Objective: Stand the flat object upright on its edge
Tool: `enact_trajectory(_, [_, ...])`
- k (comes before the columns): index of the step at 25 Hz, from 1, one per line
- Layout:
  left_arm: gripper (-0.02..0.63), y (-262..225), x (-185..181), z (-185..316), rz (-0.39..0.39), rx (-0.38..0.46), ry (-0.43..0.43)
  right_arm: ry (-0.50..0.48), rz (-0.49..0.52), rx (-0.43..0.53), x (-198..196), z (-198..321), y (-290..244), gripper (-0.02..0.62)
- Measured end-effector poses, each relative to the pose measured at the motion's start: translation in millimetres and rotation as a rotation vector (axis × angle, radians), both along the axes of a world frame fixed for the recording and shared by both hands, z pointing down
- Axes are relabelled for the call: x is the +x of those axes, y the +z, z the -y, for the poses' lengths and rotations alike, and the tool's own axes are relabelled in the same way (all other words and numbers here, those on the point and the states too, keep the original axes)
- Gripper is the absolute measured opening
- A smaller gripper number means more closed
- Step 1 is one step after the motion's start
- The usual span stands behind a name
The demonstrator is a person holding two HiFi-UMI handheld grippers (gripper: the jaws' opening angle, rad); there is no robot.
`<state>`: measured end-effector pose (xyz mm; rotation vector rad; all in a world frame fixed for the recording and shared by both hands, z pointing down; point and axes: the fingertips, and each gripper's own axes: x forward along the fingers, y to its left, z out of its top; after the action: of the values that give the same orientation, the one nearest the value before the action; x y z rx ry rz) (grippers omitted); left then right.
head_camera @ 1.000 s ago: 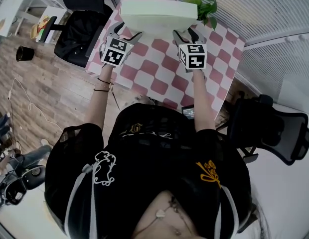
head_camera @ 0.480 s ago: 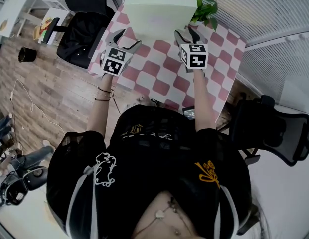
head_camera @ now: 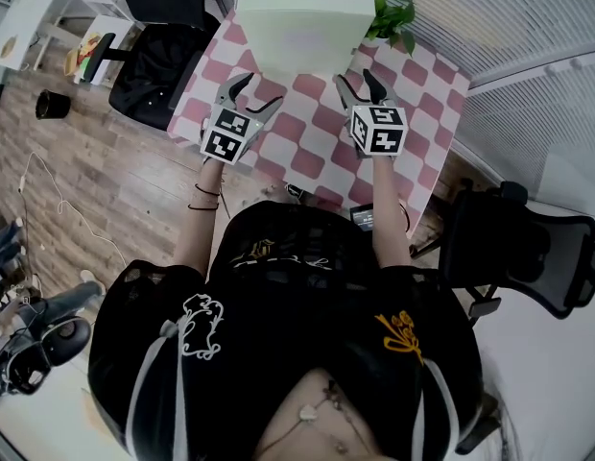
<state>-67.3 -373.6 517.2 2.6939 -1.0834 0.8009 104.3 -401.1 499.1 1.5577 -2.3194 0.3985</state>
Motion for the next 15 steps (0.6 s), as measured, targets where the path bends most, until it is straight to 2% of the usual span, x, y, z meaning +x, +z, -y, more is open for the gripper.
enact_trajectory(9, [0.334,-9,24,-55,-0.065,-0.021,0.0,-0.048,0.013,0.004,3,-75,-5,0.218])
enact_trajectory(15, [0.334,-11,36,-101,-0.107,-0.045,-0.022,-0.077,0.043,0.016,3,-131,-15,0.174])
